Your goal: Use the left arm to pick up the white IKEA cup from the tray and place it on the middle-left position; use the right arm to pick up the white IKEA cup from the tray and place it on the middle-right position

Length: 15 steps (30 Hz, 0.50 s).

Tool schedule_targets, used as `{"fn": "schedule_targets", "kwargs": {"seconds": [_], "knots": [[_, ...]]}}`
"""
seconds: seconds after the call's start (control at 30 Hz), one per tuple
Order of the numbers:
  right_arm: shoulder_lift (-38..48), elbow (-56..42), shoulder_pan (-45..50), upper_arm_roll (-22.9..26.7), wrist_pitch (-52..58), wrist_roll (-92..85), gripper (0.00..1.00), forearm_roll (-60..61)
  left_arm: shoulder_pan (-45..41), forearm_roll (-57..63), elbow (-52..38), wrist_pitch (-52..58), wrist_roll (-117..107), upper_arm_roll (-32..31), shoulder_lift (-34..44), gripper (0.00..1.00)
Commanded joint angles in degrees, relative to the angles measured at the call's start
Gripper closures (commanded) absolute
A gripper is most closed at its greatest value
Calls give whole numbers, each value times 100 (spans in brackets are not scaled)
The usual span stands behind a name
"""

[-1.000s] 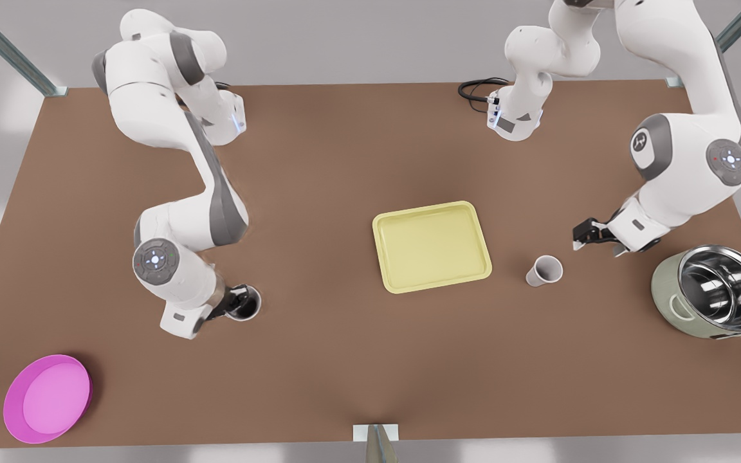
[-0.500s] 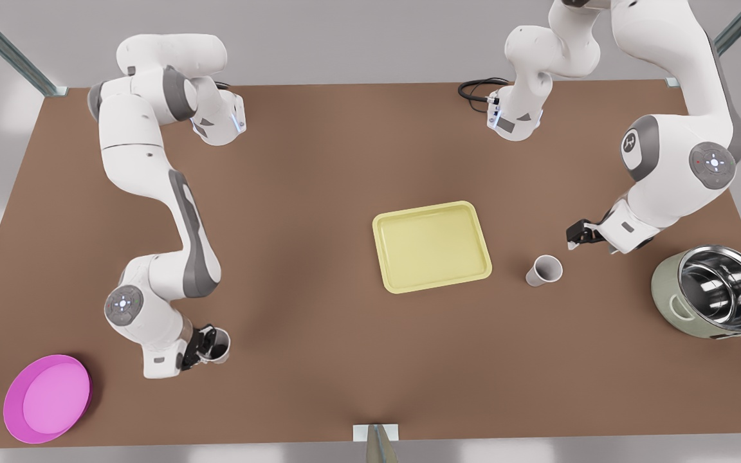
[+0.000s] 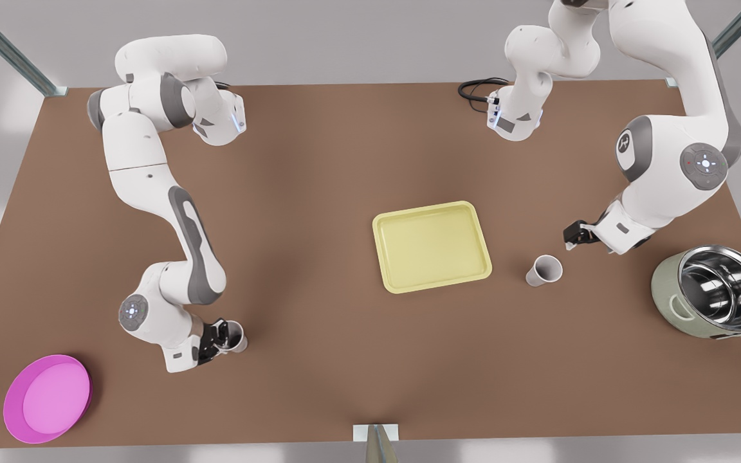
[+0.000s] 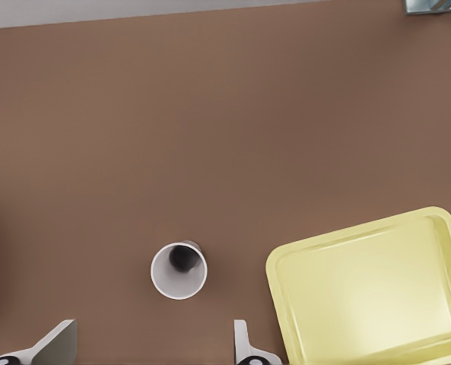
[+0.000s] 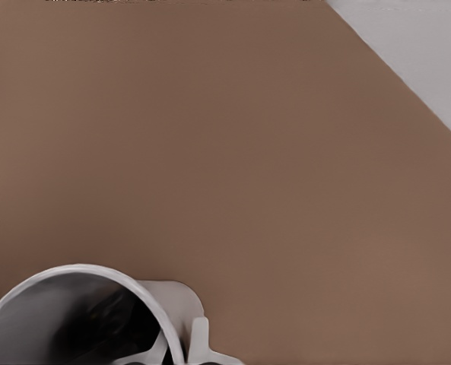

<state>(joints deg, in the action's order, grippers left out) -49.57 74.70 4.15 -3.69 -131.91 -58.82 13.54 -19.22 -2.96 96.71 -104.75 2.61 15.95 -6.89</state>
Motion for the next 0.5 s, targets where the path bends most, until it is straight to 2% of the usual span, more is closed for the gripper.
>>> {"fn": "schedule_targets", "kwargs": {"seconds": [0.0, 0.03, 0.07, 0.17, 0.2, 0.33, 0.37, 0.4, 0.43, 0.47], "knots": [[18, -26, -11, 8, 16, -1035, 60, 26, -12, 14, -3, -1, -164, 4, 4, 0], [27, -26, -64, -44, 25, -1026, 50, 35, -3, 6, -3, 8, -164, 4, 4, 0], [53, -34, -81, -71, 60, -1017, 47, 43, -12, 14, -3, 7, -164, 4, 4, 0], [71, -34, -81, -88, 69, -1000, 45, 43, -12, 14, -3, 8, -164, 4, 4, 0], [290, -131, -73, -88, 534, -895, 43, 52, -12, 14, -3, 7, -164, 4, 4, 0], [1845, -526, -37, -97, 2925, 221, 21, -53, -21, -74, -196, -72, -138, 4, -146, 0], [2250, -509, -64, -80, 3170, 1089, 21, -378, -21, -47, -196, -63, -111, 13, -154, 0], [2452, -509, -55, -106, 4249, 3614, 22, -877, -21, -47, -196, -72, -111, 13, -154, 0], [2558, -509, -46, -115, 4797, 5080, 17, -1161, -21, -39, -196, -63, -111, 13, -154, 0], [2646, -509, -142, -18, 4815, 5774, 0, -1099, -21, -38, -196, -63, -111, 13, -154, 0]]}}
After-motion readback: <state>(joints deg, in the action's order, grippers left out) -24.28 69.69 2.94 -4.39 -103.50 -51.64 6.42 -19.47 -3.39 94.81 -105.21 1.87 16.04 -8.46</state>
